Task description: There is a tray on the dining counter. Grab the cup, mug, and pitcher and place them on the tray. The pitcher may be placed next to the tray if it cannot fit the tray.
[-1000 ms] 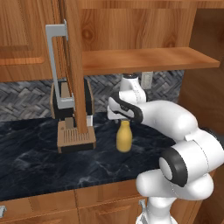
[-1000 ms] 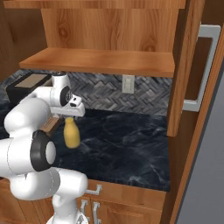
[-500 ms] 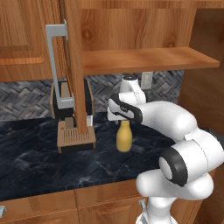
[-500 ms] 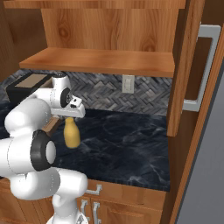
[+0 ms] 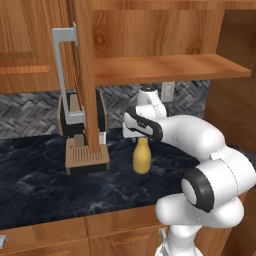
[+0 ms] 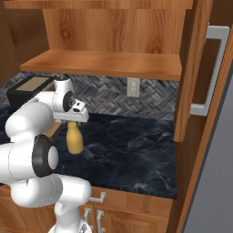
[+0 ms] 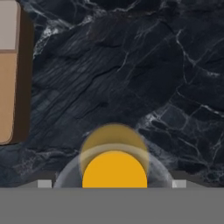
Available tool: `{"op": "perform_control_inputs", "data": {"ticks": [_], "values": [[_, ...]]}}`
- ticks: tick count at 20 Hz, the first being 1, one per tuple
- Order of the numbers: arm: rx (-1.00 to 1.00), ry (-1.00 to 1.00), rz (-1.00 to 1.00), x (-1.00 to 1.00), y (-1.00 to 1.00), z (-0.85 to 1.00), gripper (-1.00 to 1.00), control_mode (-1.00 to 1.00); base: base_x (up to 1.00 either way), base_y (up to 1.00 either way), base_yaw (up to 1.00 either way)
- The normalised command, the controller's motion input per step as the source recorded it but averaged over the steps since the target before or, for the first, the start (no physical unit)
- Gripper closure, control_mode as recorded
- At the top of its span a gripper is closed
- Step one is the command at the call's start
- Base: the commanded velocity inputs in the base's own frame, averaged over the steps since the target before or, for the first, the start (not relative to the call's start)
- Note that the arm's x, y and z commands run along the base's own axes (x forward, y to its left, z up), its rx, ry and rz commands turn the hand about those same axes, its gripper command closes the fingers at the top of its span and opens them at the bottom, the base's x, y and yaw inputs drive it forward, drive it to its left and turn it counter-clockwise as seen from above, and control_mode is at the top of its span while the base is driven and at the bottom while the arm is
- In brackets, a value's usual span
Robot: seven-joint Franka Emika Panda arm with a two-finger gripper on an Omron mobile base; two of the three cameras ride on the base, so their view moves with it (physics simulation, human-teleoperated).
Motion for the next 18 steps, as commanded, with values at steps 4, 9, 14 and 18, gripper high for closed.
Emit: {"op": "perform_control_inputs", "data": {"ticks": [4,9,14,18], "values": [[0.0,0.03,0.0,0.0,0.0,0.0,1.0,-1.0,0.0,0.0,0.0],[0.0,0.0,0.0,0.0,0.0,0.0,1.0,-1.0,0.0,0.0,0.0],[0.0,0.0,0.0,0.0,0.0,0.02,1.0,-1.0,0.0,0.0,0.0],[0.0,-0.02,0.0,-0.11,-0.01,0.2,1.0,-1.0,0.0,0.0,0.0]]}}
